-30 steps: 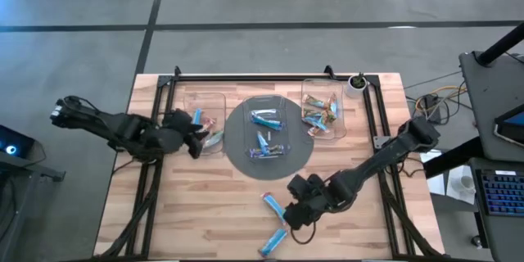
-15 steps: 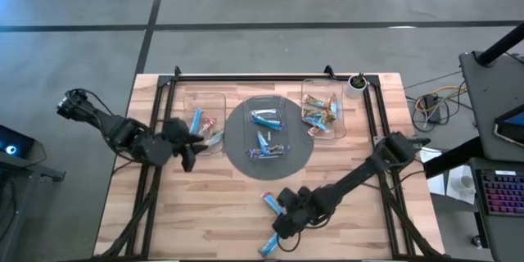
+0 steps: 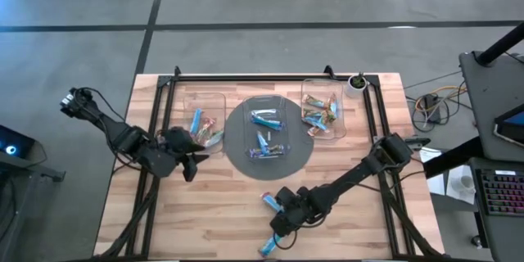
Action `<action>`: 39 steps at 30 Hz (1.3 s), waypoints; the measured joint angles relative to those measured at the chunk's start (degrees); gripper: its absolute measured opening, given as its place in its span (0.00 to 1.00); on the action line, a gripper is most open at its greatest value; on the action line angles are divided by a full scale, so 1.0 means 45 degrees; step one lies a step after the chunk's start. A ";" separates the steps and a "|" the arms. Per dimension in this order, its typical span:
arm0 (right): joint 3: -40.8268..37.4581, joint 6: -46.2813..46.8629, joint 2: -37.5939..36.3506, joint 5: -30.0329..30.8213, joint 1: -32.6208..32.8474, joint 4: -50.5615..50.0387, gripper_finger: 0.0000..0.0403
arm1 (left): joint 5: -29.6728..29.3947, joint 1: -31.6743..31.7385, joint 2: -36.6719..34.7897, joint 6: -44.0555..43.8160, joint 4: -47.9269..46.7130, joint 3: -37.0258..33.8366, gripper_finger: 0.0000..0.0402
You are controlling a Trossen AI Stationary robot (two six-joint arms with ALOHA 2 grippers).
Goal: Pick and place Granola Bars by type
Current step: Put the red granola bar into the left transparent bin
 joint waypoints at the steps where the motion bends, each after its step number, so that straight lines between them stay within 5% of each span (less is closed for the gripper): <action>1: -0.0005 -0.0116 0.0000 -0.0034 -0.0065 0.0011 0.37 | 0.0000 0.0000 0.0048 -0.0042 0.0005 0.0000 0.37; 11: -0.0034 -0.2126 -0.0536 -0.0556 -0.1259 0.3246 0.12 | 0.0605 -0.0029 0.0353 0.0022 0.0452 0.0000 0.37; 15: 0.0000 -0.3631 -0.1263 -0.0404 -0.1778 0.3712 0.12 | 0.1680 -0.0024 0.0455 -0.0176 0.0484 0.0000 0.37; 21: 0.0312 -0.5573 -0.2027 0.0169 -0.2282 0.3624 0.12 | 0.1918 0.0012 0.0441 -0.3462 0.1108 0.0000 0.37; 28: 0.1264 -0.6935 -0.2043 0.0350 -0.2466 0.3083 0.12 | 0.2273 0.0301 0.0394 -0.3634 0.3680 0.0000 0.37; 33: 0.2043 -0.7801 -0.2024 0.0808 -0.2433 0.2002 0.12 | 0.3563 0.1038 0.0485 -0.4087 0.3984 -0.0203 0.37; 39: 0.2701 -0.8571 -0.1947 0.0876 -0.2446 0.1184 0.12 | 0.5229 0.2095 0.0460 -0.4123 0.7137 -0.1317 0.37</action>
